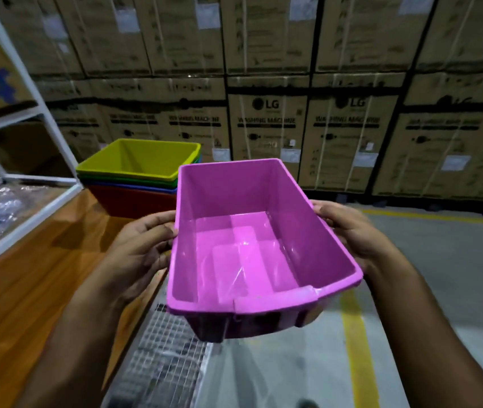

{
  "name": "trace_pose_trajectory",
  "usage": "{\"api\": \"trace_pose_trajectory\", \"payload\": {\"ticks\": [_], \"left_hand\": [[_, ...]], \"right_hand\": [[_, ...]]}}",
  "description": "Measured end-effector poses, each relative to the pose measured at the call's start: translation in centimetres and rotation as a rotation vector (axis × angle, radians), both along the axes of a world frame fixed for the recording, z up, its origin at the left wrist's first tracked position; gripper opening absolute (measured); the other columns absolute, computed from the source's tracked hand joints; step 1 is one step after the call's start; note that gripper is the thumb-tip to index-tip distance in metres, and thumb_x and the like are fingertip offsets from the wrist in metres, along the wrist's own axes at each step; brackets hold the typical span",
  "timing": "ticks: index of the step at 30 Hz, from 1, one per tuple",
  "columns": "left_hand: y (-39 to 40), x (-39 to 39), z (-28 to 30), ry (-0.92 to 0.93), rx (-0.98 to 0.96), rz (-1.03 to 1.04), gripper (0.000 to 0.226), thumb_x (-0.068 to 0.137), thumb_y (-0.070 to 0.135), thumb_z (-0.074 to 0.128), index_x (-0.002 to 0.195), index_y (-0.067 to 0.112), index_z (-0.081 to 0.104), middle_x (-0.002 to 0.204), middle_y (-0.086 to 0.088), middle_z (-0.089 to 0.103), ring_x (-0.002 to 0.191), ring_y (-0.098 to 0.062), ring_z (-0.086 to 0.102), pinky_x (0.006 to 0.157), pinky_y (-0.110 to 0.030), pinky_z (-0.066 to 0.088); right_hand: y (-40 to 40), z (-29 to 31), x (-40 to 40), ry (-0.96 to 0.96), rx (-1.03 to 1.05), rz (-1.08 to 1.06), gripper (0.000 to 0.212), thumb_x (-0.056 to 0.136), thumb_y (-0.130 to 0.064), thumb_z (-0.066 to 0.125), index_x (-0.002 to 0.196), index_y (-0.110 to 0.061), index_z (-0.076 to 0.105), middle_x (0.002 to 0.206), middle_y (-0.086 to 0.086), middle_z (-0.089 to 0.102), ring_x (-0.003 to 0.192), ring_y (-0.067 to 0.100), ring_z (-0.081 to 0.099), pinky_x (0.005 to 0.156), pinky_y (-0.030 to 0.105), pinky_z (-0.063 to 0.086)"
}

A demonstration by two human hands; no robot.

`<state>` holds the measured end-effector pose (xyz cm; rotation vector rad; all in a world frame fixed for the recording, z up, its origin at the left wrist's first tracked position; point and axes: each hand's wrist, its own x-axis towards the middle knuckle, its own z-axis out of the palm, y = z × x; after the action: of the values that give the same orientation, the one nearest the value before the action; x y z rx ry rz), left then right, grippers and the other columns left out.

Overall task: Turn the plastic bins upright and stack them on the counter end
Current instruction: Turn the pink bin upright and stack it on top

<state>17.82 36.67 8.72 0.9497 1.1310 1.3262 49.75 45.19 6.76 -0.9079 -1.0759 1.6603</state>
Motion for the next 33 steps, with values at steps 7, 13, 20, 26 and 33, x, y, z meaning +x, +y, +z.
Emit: {"api": "trace_pose_trajectory", "payload": {"ticks": [7, 13, 20, 26, 33], "left_hand": [[12.1, 0.3, 3.8, -0.084, 0.107, 0.106, 0.055, 0.075, 0.005, 0.066, 0.128, -0.005, 0.057, 0.089, -0.013, 0.070, 0.059, -0.008, 0.069, 0.049, -0.017, 0.054], [19.4, -1.0, 5.3, -0.044, 0.158, 0.357, 0.065, 0.066, 0.010, 0.072, 0.128, -0.003, 0.058, 0.093, -0.012, 0.066, 0.058, -0.007, 0.065, 0.049, -0.018, 0.052], [24.0, -4.7, 6.1, -0.039, 0.188, 0.700, 0.037, 0.087, -0.004, 0.049, 0.122, 0.000, 0.059, 0.090, -0.008, 0.062, 0.057, -0.006, 0.061, 0.039, -0.014, 0.044], [27.0, -10.4, 5.0, 0.023, 0.142, 0.887, 0.027, 0.087, -0.004, 0.048, 0.103, 0.006, 0.066, 0.080, 0.002, 0.073, 0.070, -0.013, 0.063, 0.050, -0.022, 0.053], [29.5, -13.1, 4.0, 0.014, 0.153, 1.061, 0.028, 0.088, -0.005, 0.045, 0.085, 0.009, 0.069, 0.076, 0.004, 0.075, 0.062, -0.007, 0.066, 0.053, -0.020, 0.055]], "right_hand": [[17.2, 4.1, -1.6, 0.009, 0.068, 0.180, 0.032, 0.093, -0.013, 0.057, 0.121, -0.001, 0.067, 0.078, 0.012, 0.072, 0.055, 0.013, 0.066, 0.049, 0.023, 0.055], [30.6, 7.6, -6.8, -0.050, 0.118, 0.310, 0.024, 0.091, -0.016, 0.061, 0.107, -0.006, 0.075, 0.071, 0.011, 0.069, 0.058, 0.020, 0.058, 0.052, 0.022, 0.050], [40.2, 9.1, -18.0, -0.050, 0.178, 0.565, 0.032, 0.093, -0.011, 0.051, 0.117, -0.008, 0.071, 0.103, 0.023, 0.064, 0.062, 0.020, 0.059, 0.047, 0.020, 0.050], [44.5, 8.6, -27.0, -0.073, 0.151, 0.673, 0.027, 0.094, -0.003, 0.048, 0.108, -0.005, 0.072, 0.075, 0.012, 0.075, 0.052, 0.016, 0.067, 0.045, 0.021, 0.053], [49.3, 7.9, -33.6, -0.072, 0.141, 0.819, 0.028, 0.093, -0.005, 0.052, 0.113, -0.001, 0.071, 0.088, 0.018, 0.073, 0.059, 0.020, 0.068, 0.052, 0.024, 0.056]]}}
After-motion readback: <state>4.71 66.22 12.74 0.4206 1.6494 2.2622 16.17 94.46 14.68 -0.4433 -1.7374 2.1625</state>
